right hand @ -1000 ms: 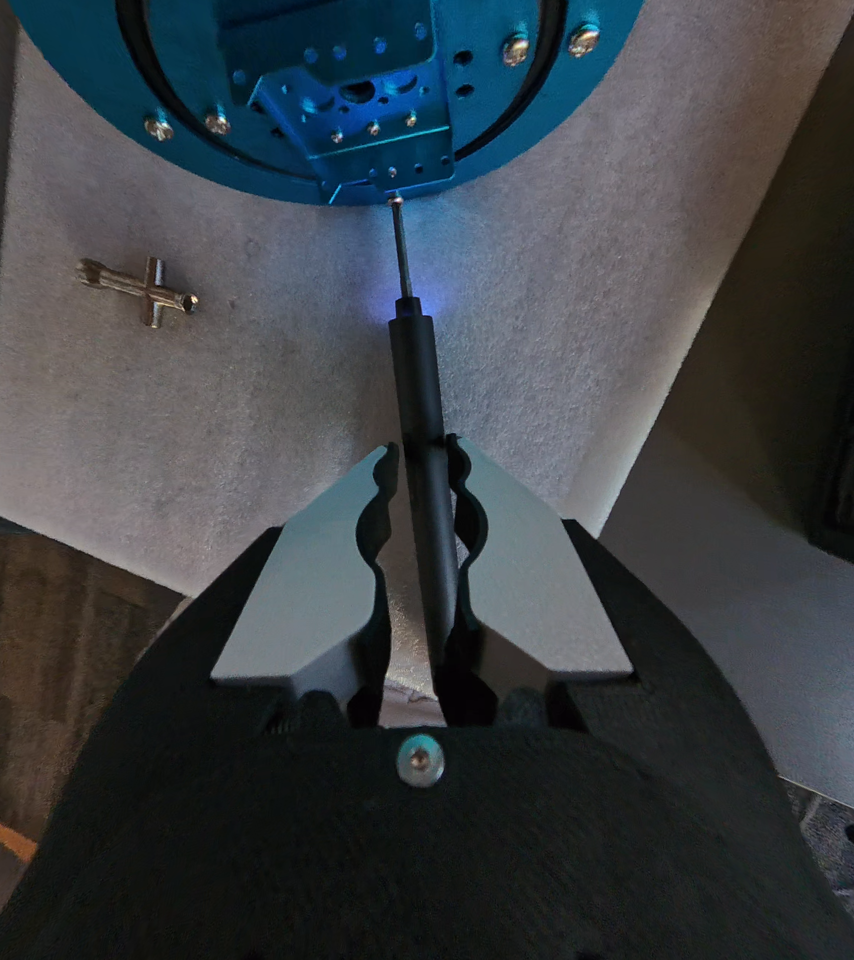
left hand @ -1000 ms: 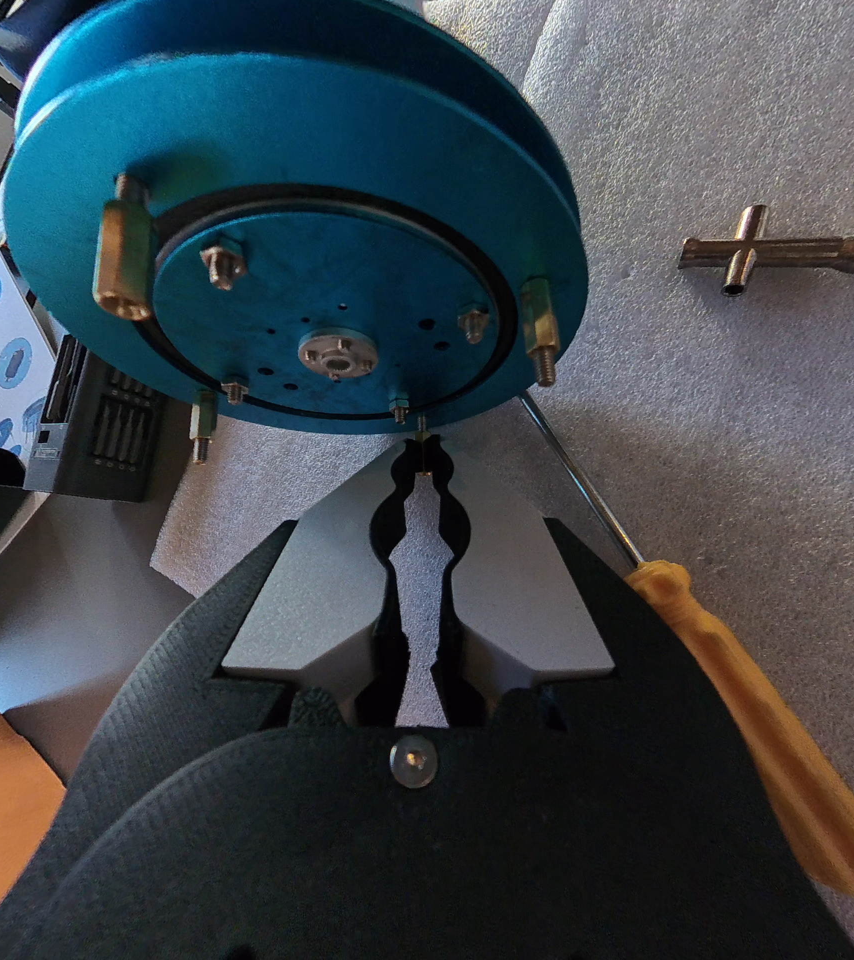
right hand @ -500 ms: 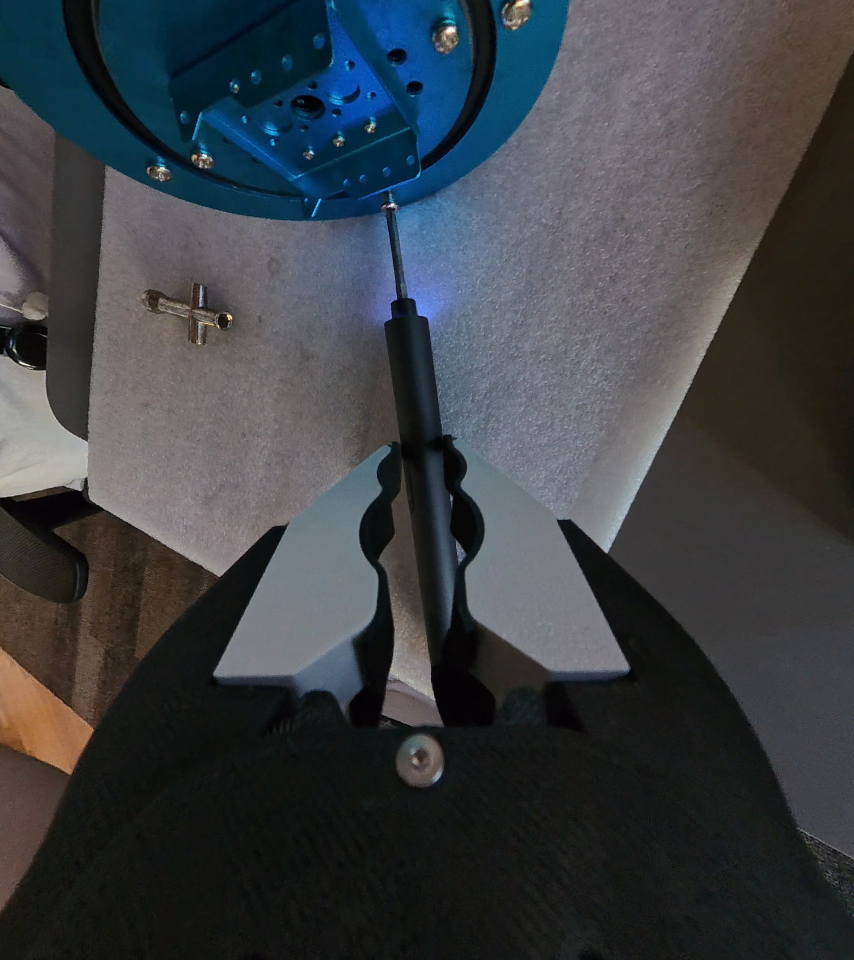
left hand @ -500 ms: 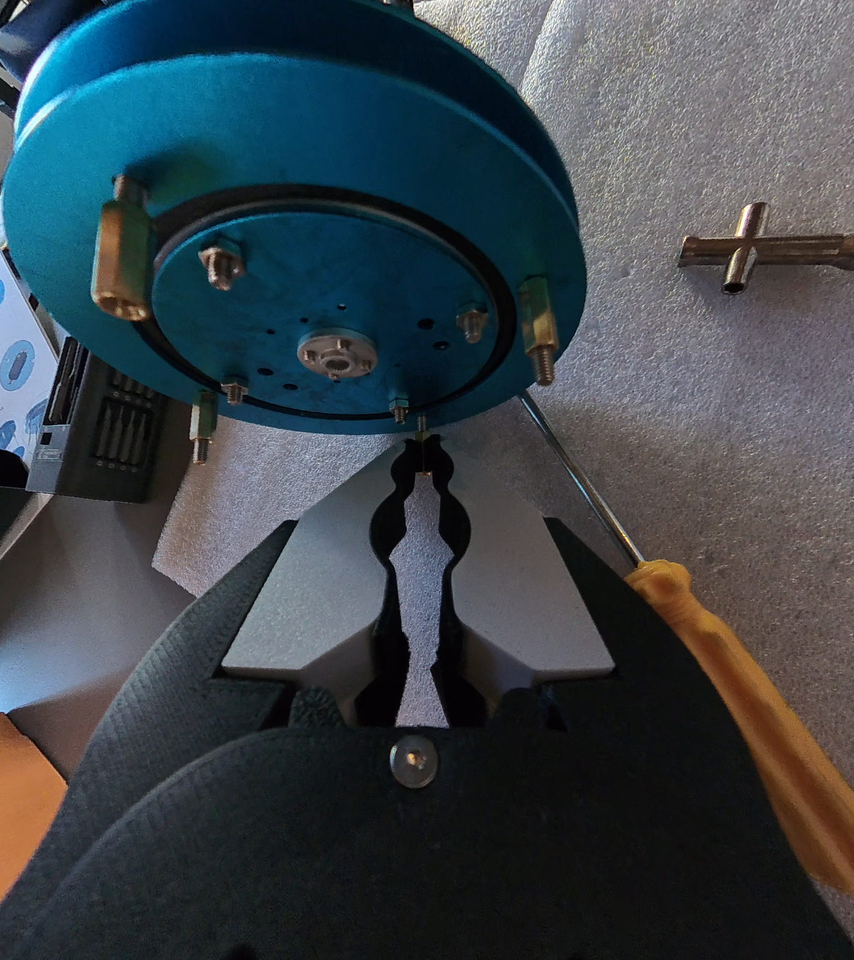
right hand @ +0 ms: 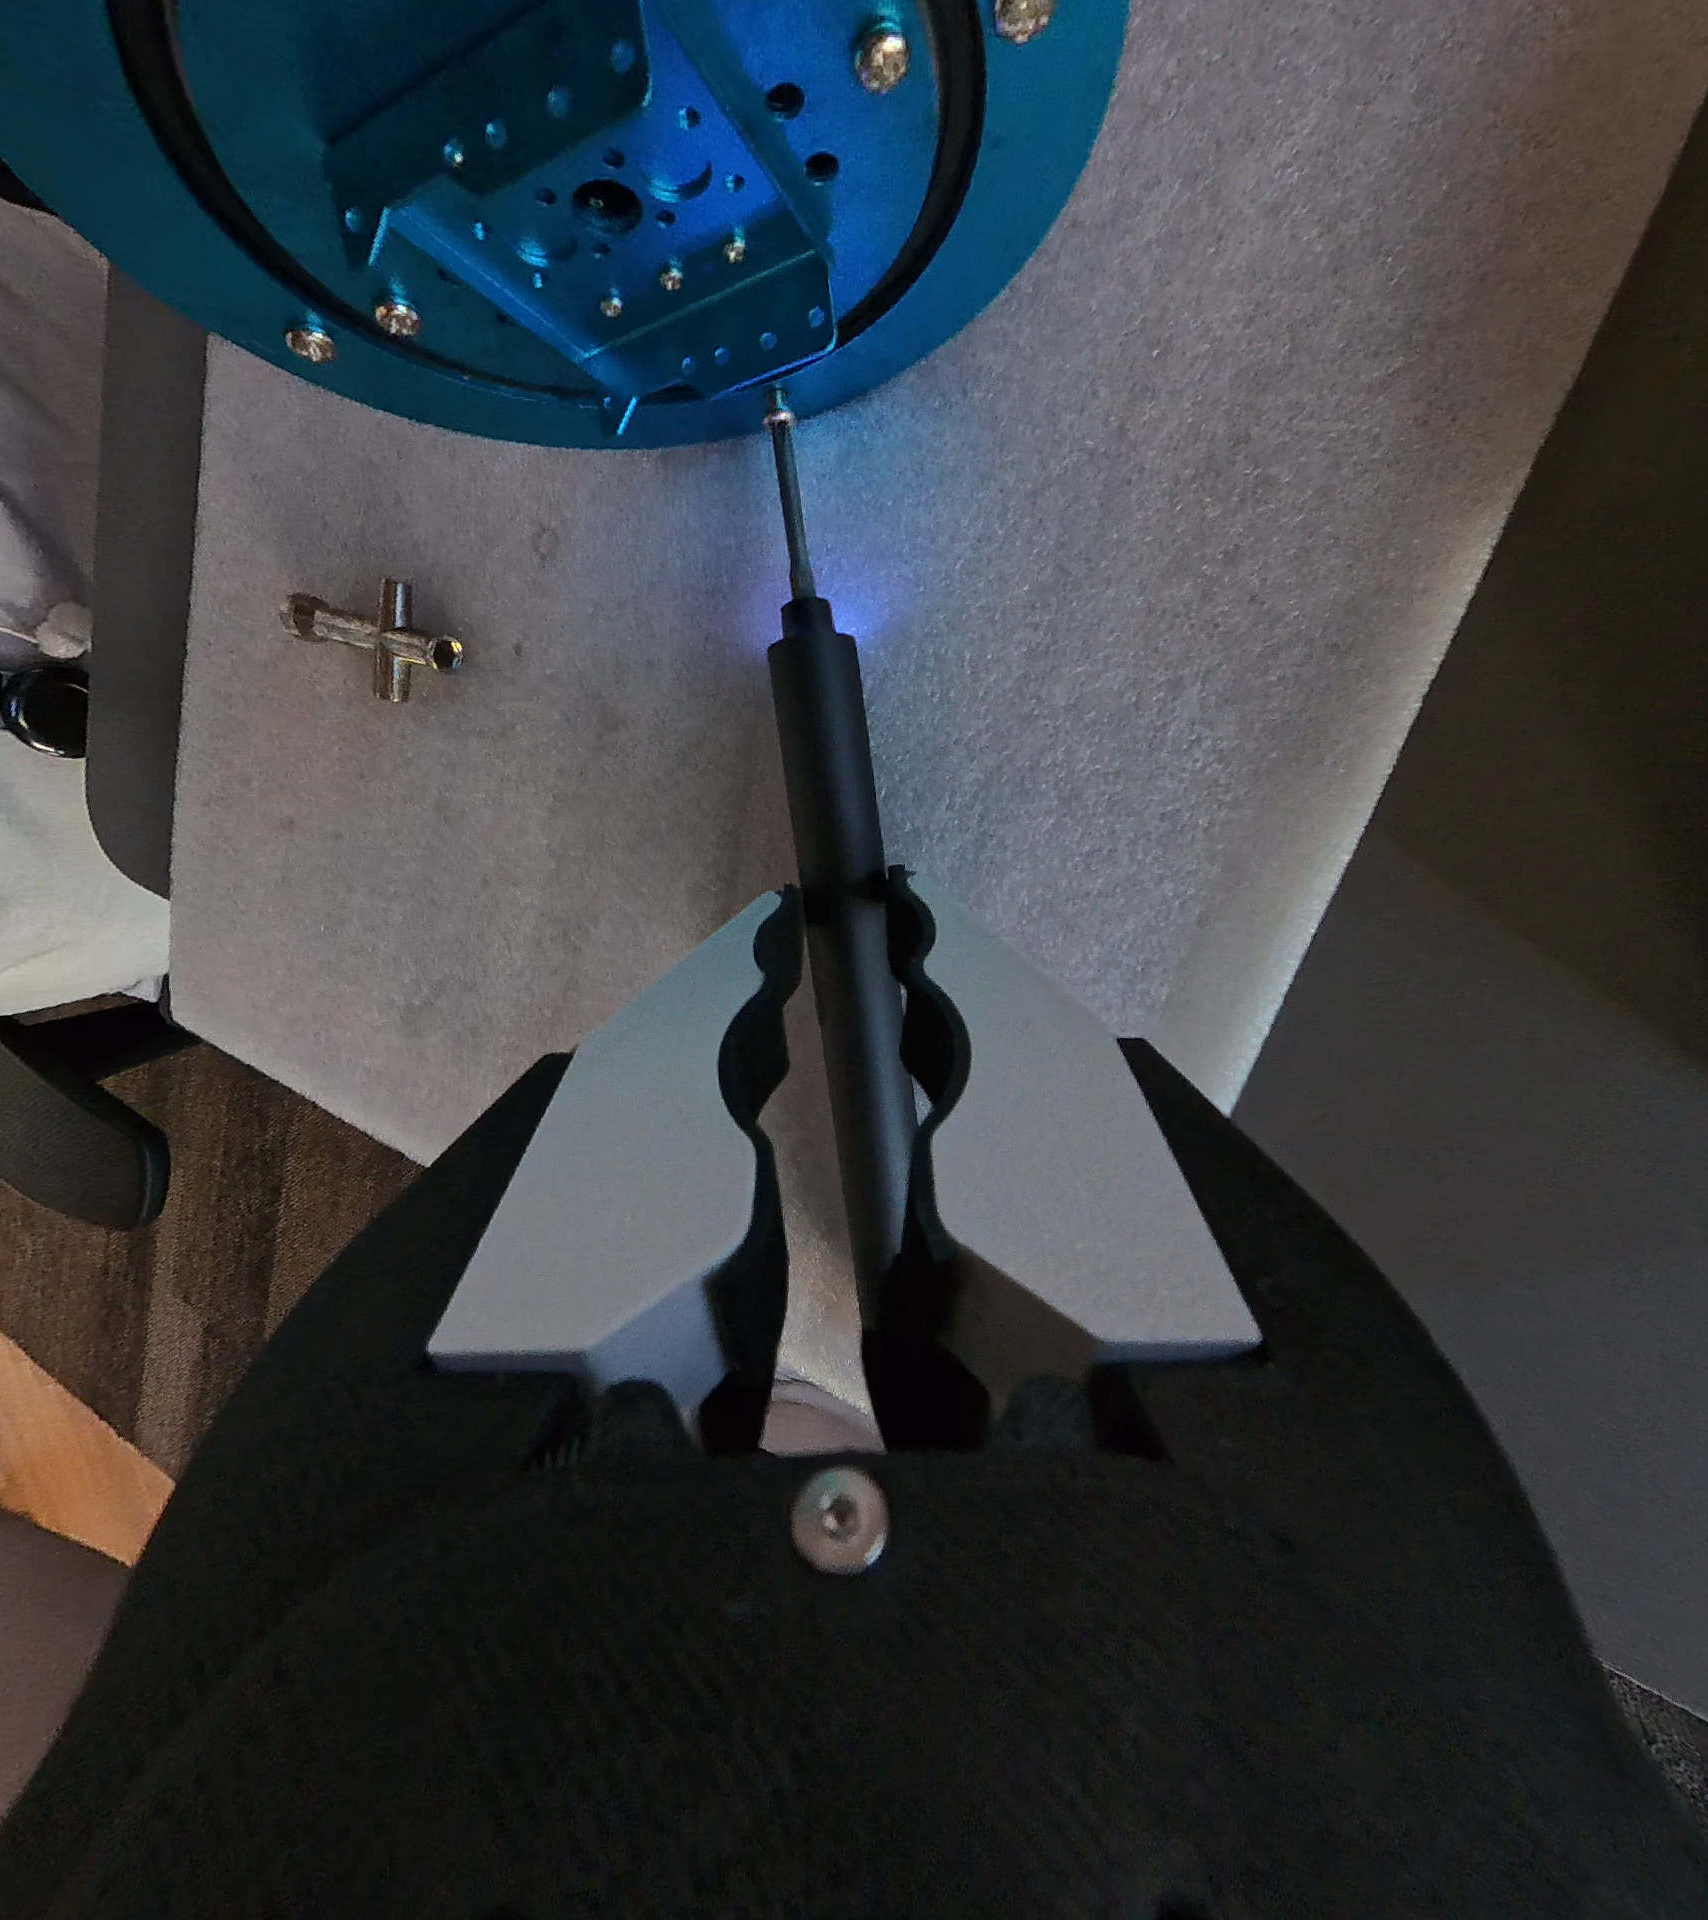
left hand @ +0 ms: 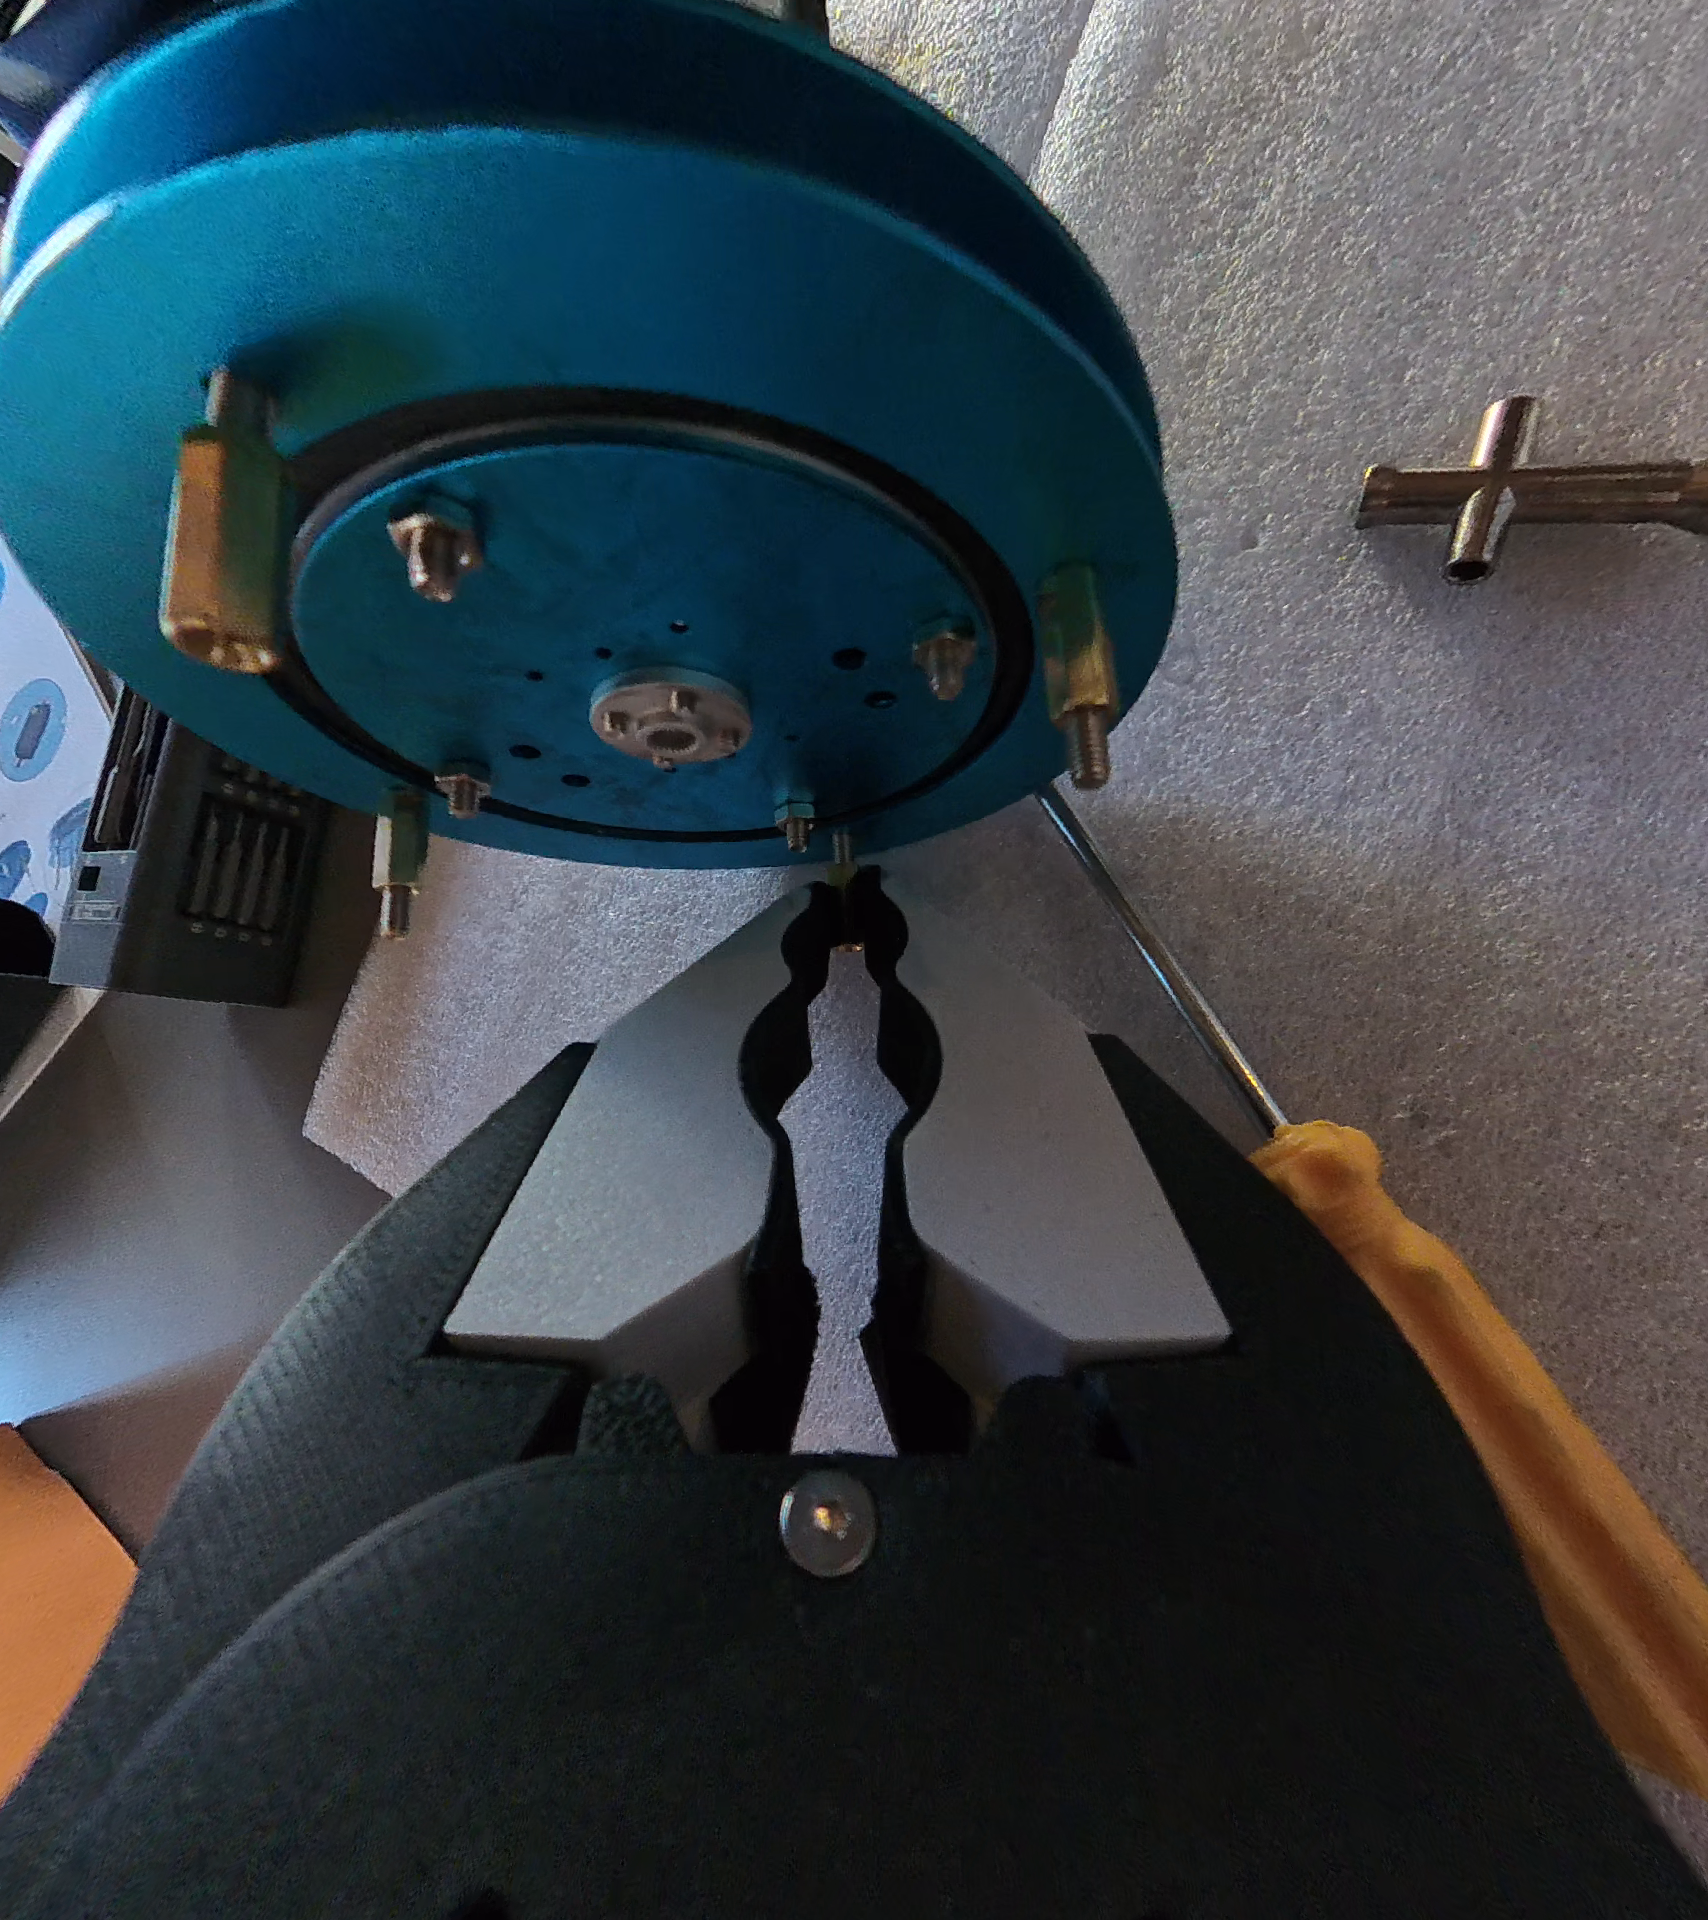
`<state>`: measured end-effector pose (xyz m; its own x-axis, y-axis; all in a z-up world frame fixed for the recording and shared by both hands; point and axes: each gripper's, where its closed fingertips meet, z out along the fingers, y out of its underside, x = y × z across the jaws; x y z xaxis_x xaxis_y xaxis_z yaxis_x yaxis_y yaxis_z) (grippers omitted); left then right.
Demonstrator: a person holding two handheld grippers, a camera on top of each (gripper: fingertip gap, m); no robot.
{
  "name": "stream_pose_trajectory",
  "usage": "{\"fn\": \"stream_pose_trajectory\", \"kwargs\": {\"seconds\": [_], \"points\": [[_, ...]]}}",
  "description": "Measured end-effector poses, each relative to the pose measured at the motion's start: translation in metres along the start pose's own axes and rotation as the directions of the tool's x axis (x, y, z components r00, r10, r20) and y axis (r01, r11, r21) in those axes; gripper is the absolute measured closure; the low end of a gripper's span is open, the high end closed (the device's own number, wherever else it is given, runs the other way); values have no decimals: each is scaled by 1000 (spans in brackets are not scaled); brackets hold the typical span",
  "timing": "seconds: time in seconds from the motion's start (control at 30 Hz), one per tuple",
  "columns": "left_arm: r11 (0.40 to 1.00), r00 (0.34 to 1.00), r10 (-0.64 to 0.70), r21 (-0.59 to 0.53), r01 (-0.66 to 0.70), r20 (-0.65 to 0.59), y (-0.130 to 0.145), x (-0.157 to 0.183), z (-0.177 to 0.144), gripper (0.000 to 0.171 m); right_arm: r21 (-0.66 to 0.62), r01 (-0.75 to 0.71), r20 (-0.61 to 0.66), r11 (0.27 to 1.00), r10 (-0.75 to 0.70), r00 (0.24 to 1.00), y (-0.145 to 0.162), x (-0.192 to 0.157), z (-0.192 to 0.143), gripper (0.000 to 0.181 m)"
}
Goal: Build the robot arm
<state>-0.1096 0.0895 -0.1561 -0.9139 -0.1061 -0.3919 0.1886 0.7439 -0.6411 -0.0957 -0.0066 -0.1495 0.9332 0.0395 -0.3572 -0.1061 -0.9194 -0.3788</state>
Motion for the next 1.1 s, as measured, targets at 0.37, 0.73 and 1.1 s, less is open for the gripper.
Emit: {"fn": "stream_pose_trajectory", "kwargs": {"seconds": [0.37, 0.73, 1.1], "points": [[1000, 1000, 25, -8, -25, 10, 0, 0, 0, 167, 8, 10, -23, 1000, -10, 1000, -1, 2, 0, 167], [999, 999, 42, -14, -42, 20, 0, 0, 0, 167, -1, 5, -33, 1000, -6, 999, -1, 2, 1, 167], [999, 999, 42, -13, -42, 23, 0, -1, 0, 167, 0, 13, -11, 1000, -13, 1000, 1, 0, 0, 166]]}}
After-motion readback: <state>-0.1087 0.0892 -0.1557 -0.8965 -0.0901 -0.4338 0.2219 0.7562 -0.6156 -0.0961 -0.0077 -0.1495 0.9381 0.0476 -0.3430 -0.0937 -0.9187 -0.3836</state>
